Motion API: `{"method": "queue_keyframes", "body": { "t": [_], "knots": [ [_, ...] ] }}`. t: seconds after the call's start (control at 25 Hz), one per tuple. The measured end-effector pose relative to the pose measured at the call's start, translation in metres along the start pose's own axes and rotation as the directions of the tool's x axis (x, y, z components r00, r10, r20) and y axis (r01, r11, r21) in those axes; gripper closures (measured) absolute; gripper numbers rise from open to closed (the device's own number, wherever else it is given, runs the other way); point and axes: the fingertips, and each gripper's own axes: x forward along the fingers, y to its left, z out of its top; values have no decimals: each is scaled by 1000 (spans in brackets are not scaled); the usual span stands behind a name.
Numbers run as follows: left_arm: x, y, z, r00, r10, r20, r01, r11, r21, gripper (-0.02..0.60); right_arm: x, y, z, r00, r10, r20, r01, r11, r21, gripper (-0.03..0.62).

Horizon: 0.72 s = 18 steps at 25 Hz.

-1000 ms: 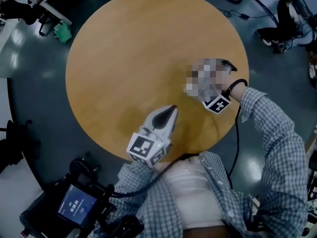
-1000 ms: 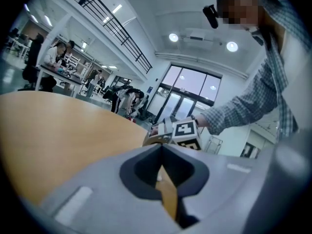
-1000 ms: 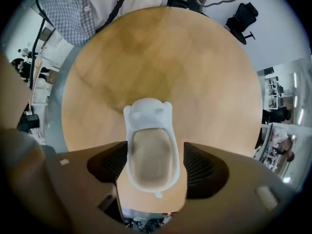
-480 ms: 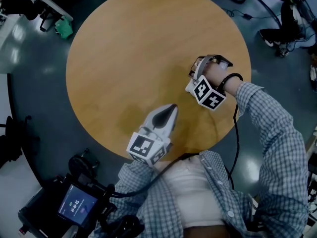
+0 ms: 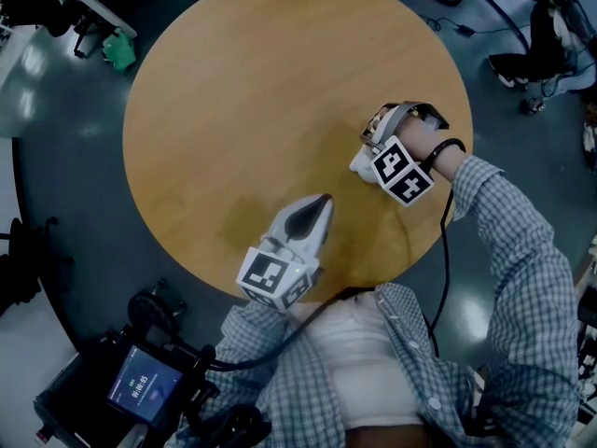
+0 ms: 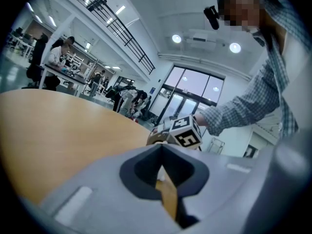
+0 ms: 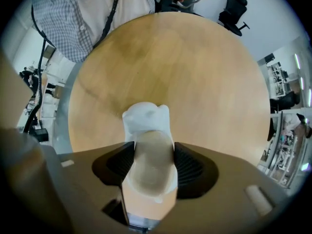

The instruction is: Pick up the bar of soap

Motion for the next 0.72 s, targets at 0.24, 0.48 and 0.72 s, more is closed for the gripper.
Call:
{"method": "queue_keyframes", "body": {
  "t": [0.24, 0.48, 0.72],
  "knots": [
    [-1, -6, -1, 1000, -22, -7, 22, 1000, 0, 583, -16, -7, -2, 992, -105, 63, 89, 970, 225, 335],
    [-4, -7, -3, 999, -45, -11, 45, 999, 11, 583, -43, -22, -16, 945, -300, 131, 170, 792, 587, 337],
    [-6, -10, 2, 999, -44, -28, 45, 999, 17, 583, -84, -30, -37, 820, -563, 104, 204, 456, 866, 338]
  ]
}}
